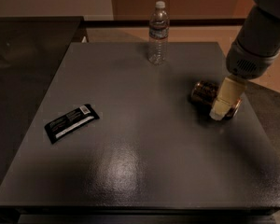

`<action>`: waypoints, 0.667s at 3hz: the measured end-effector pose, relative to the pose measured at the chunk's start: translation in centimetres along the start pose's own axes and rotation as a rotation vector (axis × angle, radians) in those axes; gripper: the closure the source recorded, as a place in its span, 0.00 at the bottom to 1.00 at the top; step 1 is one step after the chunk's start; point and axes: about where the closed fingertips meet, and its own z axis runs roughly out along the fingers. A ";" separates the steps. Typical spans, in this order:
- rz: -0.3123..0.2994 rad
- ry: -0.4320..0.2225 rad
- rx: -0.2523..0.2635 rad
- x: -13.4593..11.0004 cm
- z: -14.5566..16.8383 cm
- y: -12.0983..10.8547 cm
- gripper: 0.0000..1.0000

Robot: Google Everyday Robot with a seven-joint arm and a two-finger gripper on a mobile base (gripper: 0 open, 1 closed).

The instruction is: Pick orange can

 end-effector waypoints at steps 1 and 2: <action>0.024 0.035 -0.015 0.3 1.9 -0.4 0.00; 0.039 0.069 -0.031 0.5 3.3 -0.6 0.00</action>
Offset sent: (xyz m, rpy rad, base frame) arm 0.0125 -0.0089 -0.0497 -0.0571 0.1132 -0.0662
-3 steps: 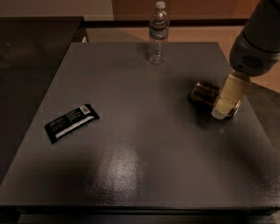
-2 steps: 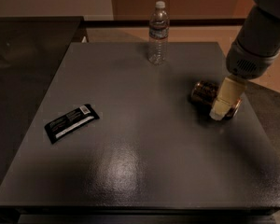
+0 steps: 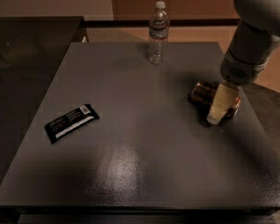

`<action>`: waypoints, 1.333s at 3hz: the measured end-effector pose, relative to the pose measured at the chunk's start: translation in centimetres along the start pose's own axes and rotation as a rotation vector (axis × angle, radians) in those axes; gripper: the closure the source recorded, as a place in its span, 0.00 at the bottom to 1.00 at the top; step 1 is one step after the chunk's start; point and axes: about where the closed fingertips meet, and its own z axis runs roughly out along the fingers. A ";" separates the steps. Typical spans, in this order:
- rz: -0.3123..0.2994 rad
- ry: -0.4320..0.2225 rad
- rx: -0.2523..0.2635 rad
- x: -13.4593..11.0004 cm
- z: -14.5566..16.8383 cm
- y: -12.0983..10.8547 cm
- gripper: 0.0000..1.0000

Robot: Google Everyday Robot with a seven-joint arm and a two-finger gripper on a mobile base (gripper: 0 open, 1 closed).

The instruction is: Pick orange can

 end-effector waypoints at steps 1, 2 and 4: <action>0.006 0.022 -0.010 -0.1 0.7 0.0 0.17; 0.007 0.036 -0.016 0.0 1.0 0.2 0.40; -0.017 0.013 -0.004 -0.7 -0.9 0.7 0.86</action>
Offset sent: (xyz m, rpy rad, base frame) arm -0.0020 0.0016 -0.0140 -0.0302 0.0594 -0.0133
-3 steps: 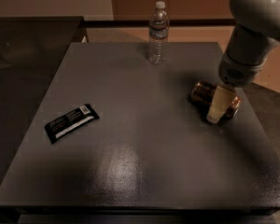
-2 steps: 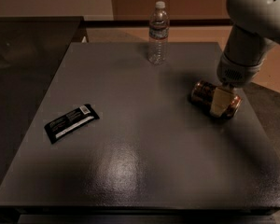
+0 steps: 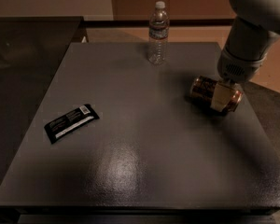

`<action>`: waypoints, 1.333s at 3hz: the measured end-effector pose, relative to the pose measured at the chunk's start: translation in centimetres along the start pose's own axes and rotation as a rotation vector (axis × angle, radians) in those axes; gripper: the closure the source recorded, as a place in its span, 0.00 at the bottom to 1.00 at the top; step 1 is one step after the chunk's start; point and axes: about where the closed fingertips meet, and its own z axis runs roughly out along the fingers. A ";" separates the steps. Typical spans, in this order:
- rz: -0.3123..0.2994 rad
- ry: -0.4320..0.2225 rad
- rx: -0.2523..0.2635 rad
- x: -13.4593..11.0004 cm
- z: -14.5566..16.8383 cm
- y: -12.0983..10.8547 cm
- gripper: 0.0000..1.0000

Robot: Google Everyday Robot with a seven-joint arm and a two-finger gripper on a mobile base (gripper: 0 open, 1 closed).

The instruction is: Pick orange can

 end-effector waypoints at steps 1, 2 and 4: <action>-0.047 -0.034 0.021 -1.0 -2.9 0.3 1.00; -0.101 -0.064 0.055 -1.9 -6.1 0.4 1.00; -0.224 -0.128 0.146 -3.5 -12.5 0.9 1.00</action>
Offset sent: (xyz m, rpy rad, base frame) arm -0.0049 0.0274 0.1008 0.0038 -0.1142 0.1741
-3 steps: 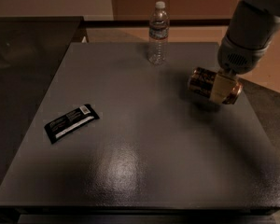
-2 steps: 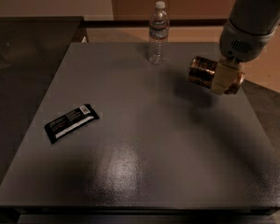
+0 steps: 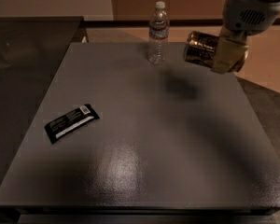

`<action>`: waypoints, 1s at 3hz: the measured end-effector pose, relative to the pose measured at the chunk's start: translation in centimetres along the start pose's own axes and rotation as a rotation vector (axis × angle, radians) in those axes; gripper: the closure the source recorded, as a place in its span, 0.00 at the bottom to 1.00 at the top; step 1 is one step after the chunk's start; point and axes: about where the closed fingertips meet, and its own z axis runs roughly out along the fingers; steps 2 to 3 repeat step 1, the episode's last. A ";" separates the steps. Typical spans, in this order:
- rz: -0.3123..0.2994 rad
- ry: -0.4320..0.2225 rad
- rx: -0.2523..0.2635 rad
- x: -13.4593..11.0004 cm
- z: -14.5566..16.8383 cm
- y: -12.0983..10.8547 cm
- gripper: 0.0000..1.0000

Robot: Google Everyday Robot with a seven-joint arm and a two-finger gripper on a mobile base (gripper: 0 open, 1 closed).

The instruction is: Pick orange can

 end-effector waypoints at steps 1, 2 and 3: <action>0.000 -0.001 0.002 0.0 0.0 0.0 1.00; 0.000 -0.001 0.002 0.0 0.0 0.0 1.00; 0.000 -0.001 0.002 0.0 0.0 0.0 1.00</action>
Offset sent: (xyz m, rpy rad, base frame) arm 0.0000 0.0000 0.0000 0.0000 0.0000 0.0000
